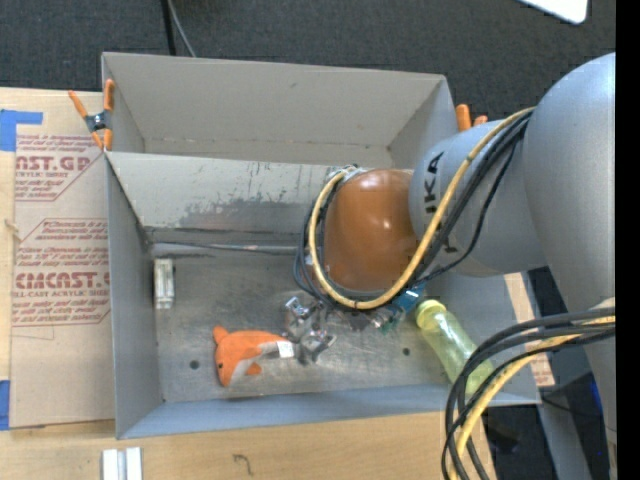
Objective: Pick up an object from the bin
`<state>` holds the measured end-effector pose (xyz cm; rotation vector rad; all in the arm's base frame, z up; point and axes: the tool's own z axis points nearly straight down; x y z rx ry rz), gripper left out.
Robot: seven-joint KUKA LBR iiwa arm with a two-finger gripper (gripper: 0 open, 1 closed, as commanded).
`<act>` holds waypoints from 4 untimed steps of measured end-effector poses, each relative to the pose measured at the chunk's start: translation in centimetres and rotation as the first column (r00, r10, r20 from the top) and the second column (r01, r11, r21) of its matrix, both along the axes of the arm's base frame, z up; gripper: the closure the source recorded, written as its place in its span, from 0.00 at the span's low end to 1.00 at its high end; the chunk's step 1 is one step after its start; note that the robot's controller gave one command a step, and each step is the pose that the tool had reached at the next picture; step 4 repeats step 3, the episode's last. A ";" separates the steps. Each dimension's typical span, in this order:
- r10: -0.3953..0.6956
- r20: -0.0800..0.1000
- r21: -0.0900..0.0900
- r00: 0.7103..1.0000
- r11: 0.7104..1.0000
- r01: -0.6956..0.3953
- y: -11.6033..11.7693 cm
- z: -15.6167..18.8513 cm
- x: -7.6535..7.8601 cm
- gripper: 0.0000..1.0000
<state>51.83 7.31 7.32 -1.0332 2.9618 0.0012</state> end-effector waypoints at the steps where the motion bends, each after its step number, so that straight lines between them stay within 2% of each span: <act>1: 0.000 0.000 0.000 1.000 1.000 0.000 0.0 0.0 0.0 1.00; 2: 0.047 -0.012 -0.001 0.999 0.999 -0.047 0.0 3.6 0.0 1.00; 3: 0.088 -0.002 0.000 0.996 0.996 -0.088 -0.4 15.7 -0.7 1.00; 4: 0.088 -0.002 0.000 0.996 0.996 -0.088 -0.4 15.7 -0.7 1.00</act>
Offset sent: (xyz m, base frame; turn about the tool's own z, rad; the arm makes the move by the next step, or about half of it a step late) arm 0.0098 -0.0001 0.1297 -0.1426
